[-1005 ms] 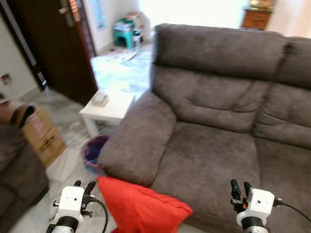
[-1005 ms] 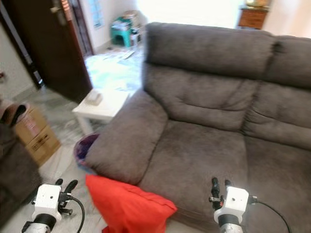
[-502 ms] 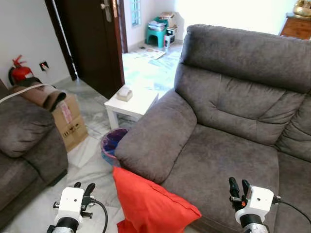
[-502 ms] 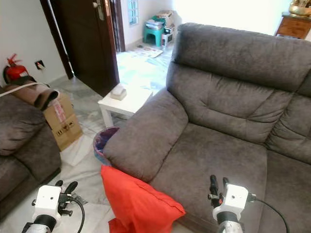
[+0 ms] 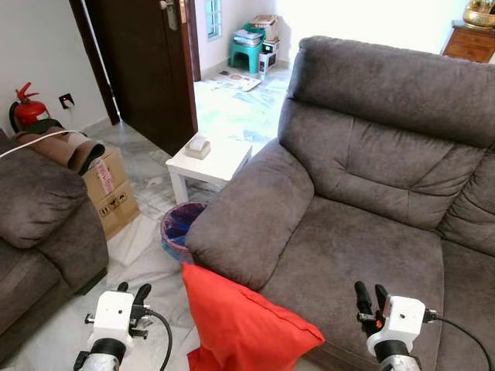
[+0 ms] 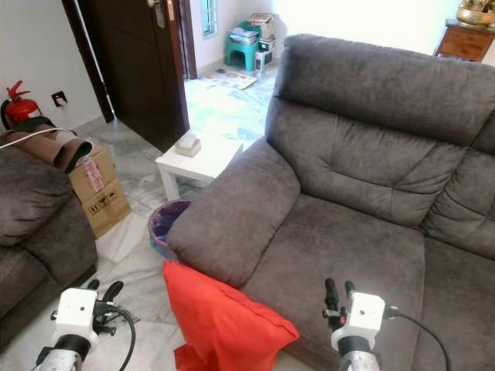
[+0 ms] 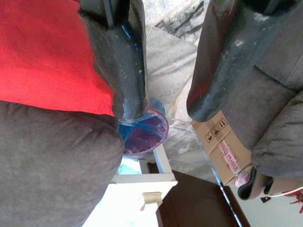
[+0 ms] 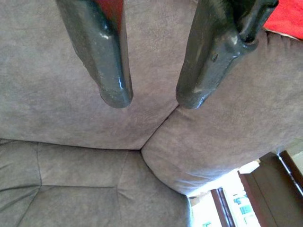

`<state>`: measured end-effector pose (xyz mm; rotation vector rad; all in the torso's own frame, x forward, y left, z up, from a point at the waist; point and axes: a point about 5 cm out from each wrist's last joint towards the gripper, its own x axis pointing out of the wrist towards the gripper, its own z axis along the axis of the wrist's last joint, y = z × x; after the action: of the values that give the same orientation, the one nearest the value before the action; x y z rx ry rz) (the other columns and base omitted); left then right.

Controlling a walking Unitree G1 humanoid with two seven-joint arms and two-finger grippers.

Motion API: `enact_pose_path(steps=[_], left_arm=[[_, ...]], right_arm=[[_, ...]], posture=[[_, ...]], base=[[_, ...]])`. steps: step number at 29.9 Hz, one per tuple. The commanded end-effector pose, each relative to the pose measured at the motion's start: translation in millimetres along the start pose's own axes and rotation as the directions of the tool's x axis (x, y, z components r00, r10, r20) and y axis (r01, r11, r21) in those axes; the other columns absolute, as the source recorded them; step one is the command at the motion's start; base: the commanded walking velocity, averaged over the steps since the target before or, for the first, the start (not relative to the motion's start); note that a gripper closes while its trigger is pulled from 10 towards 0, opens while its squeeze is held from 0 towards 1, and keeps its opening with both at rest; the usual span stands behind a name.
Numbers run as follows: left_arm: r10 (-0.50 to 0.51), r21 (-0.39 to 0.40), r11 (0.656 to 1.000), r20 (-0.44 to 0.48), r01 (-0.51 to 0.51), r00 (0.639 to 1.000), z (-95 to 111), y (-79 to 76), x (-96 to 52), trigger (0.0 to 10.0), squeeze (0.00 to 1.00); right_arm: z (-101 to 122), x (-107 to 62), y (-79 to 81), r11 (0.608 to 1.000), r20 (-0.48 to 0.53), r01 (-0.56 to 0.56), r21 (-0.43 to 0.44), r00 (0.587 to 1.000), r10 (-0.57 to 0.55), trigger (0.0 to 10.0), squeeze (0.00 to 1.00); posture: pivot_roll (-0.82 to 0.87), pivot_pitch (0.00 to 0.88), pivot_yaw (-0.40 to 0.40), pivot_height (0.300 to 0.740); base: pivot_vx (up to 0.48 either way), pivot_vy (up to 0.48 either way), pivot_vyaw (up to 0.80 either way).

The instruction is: Move the pillow to the sofa from floor

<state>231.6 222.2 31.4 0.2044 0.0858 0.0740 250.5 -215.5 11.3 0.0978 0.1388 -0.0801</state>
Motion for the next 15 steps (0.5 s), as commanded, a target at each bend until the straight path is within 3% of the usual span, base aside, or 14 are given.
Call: enact_pose_path(steps=[1,15], left_arm=[[-0.008,-0.007,1.0,-0.001,0.008,1.0,0.5,-1.2,0.2,10.0,0.0],[-0.008,-0.003,1.0,-0.017,0.008,1.0,-3.1,-1.5,-2.8,10.0,0.0]], right_arm=[[2.3,-1.0,0.4,1.0,0.015,-0.007,-0.006,1.0,0.007,10.0,0.0],[1.7,-2.7,-0.2,1.0,0.014,-0.019,0.0,1.0,0.019,10.0,0.0]], posture=[[-0.01,0.082,0.007,0.715],[-0.01,0.074,0.004,0.715]], base=[[0.0,0.0,0.0],[0.0,0.0,0.0]])
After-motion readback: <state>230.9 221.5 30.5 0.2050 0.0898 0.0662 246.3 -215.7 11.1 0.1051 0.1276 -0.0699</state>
